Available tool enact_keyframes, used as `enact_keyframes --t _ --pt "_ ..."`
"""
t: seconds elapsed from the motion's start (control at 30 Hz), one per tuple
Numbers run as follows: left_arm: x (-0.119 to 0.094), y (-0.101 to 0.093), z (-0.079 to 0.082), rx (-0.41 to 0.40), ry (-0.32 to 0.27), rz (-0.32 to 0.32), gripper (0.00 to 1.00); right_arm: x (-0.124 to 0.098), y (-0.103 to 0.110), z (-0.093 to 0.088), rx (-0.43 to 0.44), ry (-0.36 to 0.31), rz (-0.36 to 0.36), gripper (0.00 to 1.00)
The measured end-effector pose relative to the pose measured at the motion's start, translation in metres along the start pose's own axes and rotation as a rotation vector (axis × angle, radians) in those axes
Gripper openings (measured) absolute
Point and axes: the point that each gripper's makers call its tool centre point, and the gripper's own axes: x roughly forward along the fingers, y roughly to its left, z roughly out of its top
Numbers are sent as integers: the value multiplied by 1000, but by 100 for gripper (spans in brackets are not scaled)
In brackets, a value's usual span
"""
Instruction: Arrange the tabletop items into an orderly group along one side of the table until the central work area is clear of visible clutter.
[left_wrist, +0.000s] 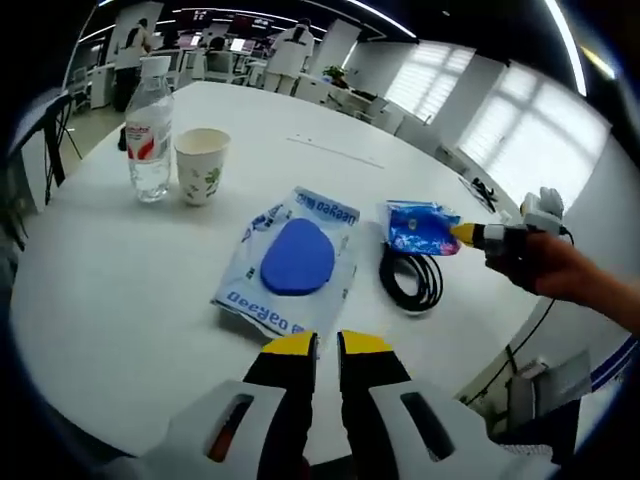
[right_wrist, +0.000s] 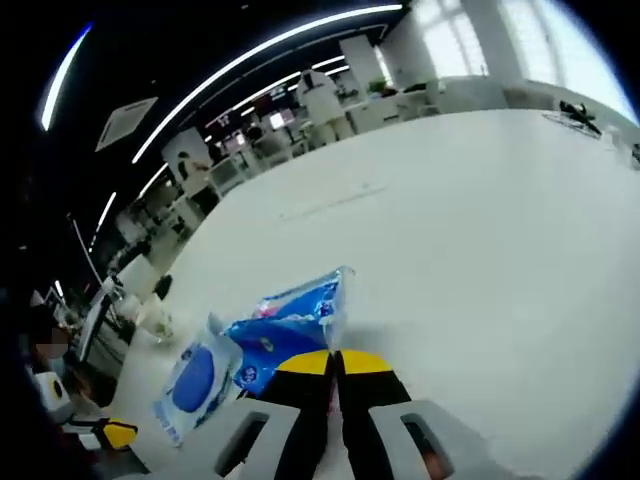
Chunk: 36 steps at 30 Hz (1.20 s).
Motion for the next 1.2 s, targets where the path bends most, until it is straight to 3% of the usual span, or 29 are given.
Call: enact_keyframes --t 0.37,0.63,0.87,1.2 --pt "4 3 -3 -26 5 17 5 35 -26 27 -2 9 -24 0" --pt "6 10 -4 -39 7 35 5 53 -46 28 -18 45 -43 0" --pt "8 11 -13 -51 30 42 5 61 -57 17 -70 105 -47 0" --pt "8 12 -19 -67 47 42 4 70 -60 28 -122 118 -31 0"
